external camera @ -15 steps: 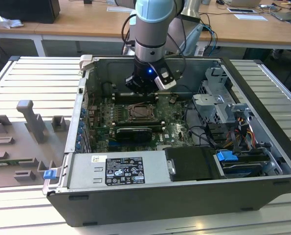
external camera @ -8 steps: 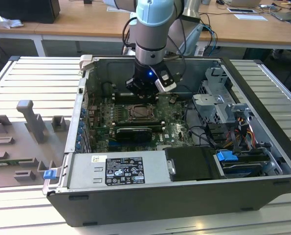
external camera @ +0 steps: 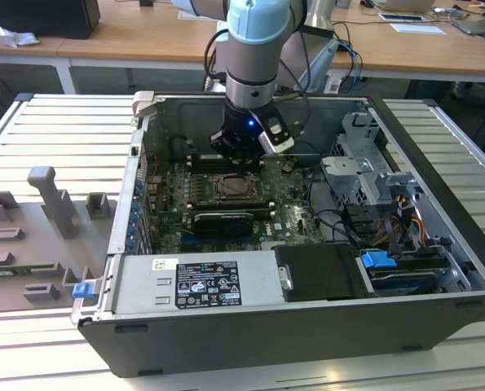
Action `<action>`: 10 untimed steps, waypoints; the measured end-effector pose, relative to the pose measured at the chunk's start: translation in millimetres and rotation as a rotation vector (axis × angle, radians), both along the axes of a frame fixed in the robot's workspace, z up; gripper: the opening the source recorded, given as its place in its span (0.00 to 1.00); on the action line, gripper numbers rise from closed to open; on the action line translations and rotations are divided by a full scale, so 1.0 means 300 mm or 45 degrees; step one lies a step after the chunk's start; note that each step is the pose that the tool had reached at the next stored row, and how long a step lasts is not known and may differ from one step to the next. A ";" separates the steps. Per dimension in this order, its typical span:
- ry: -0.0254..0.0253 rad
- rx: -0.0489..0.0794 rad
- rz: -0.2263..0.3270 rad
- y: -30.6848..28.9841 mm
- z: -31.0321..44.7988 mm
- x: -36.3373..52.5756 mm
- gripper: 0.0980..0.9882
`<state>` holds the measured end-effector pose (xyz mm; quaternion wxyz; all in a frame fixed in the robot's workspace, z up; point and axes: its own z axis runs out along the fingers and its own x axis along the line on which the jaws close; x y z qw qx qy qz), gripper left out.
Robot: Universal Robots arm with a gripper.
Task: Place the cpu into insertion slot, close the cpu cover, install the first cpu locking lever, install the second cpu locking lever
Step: 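Install the first cpu locking lever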
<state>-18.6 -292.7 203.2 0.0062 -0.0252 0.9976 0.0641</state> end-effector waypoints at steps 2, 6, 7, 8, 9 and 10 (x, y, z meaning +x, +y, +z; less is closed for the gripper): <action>-0.0002 0.000 0.000 0.000 0.001 0.001 0.01; -0.0002 0.000 -0.001 0.000 0.004 0.001 0.01; -0.0001 0.000 -0.001 0.000 0.004 0.001 0.01; -0.0001 0.000 -0.001 0.000 0.005 0.001 0.01; -0.0001 -0.001 -0.001 -0.001 0.005 0.001 0.01; -0.0001 -0.002 -0.001 -0.001 0.005 0.002 0.01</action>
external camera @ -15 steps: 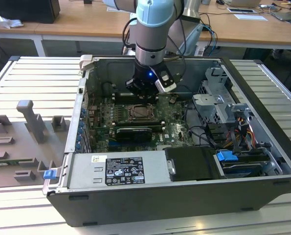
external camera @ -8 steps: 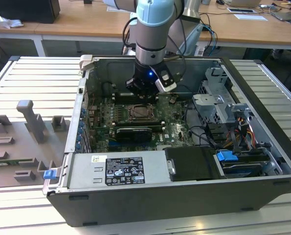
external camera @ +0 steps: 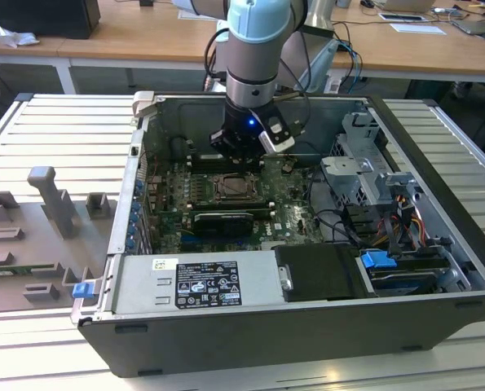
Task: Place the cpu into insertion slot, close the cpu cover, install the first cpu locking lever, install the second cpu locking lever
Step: 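Install the first cpu locking lever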
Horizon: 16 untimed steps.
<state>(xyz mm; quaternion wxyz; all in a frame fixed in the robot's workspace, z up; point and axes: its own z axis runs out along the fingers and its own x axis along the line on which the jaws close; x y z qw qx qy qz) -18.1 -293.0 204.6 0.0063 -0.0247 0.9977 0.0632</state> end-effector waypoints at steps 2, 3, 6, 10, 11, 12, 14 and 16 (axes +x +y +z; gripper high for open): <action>0.0000 -0.009 0.000 0.000 -0.001 0.000 0.01; 0.0000 -0.014 0.000 0.000 -0.002 0.000 0.01; 0.0002 -0.027 0.000 0.000 -0.007 0.000 0.01; 0.0003 -0.027 0.000 0.000 -0.013 0.000 0.01; 0.0004 -0.026 0.000 0.000 -0.013 0.000 0.01; 0.0001 -0.024 0.000 0.000 -0.013 0.000 0.01; -0.0004 -0.023 0.000 0.000 -0.003 0.000 0.01; 0.0001 -0.024 0.000 0.000 0.030 0.000 0.01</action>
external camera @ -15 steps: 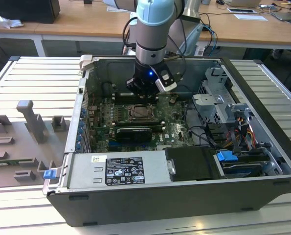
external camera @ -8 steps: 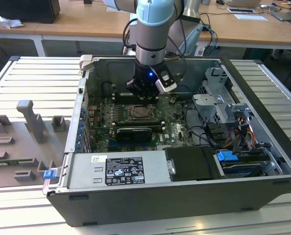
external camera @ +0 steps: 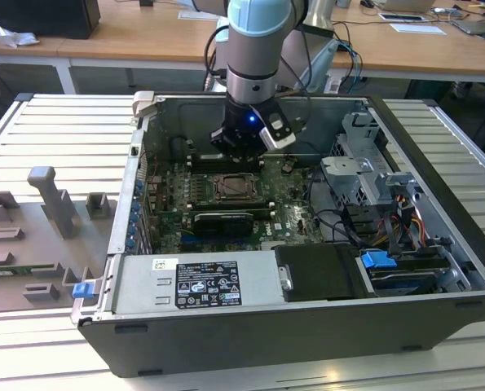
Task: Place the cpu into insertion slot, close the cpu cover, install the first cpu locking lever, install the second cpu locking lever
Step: 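Install the first cpu locking lever, then install the second cpu locking lever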
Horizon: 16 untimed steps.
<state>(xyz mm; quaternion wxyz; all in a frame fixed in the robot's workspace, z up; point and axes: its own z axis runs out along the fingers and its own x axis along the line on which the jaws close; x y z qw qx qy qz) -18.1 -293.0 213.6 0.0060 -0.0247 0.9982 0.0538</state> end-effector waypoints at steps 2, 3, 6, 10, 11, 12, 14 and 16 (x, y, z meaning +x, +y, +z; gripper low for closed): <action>-0.0001 0.000 0.000 -0.001 0.008 0.000 0.01; 0.0000 0.000 0.000 -0.004 0.008 0.000 0.01; 0.0001 0.000 0.000 -0.014 0.008 0.000 0.01; 0.0001 0.000 0.000 -0.023 0.008 0.000 0.01; 0.0000 0.000 0.000 -0.024 0.008 0.000 0.01; 0.0000 0.000 0.000 -0.025 0.008 0.000 0.01; 0.0001 0.000 0.000 -0.027 0.008 0.000 0.01; 0.0001 0.000 0.000 -0.030 0.008 0.001 0.01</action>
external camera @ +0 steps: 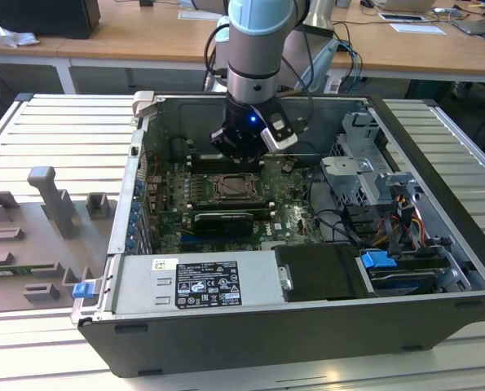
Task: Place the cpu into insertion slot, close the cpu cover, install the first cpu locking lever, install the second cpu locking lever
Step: 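Install the second cpu locking lever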
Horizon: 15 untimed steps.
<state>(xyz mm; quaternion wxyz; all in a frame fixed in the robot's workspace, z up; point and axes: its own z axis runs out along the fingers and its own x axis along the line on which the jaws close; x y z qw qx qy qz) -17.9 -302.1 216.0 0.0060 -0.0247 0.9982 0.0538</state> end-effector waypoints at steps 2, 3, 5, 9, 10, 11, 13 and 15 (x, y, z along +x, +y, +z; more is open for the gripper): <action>0.0001 0.000 0.000 -0.003 0.000 0.000 0.01; 0.0000 0.000 0.000 -0.005 0.000 0.000 0.01; 0.0000 0.000 0.000 -0.014 0.000 0.000 0.01; 0.0000 0.000 0.000 -0.025 0.000 0.000 0.01; 0.0000 0.000 0.000 -0.028 0.000 0.000 0.01; 0.0000 0.000 0.000 -0.031 0.000 0.000 0.01; 0.0000 0.000 0.000 -0.035 0.000 0.000 0.01; 0.0000 0.000 0.000 -0.035 0.069 0.000 0.01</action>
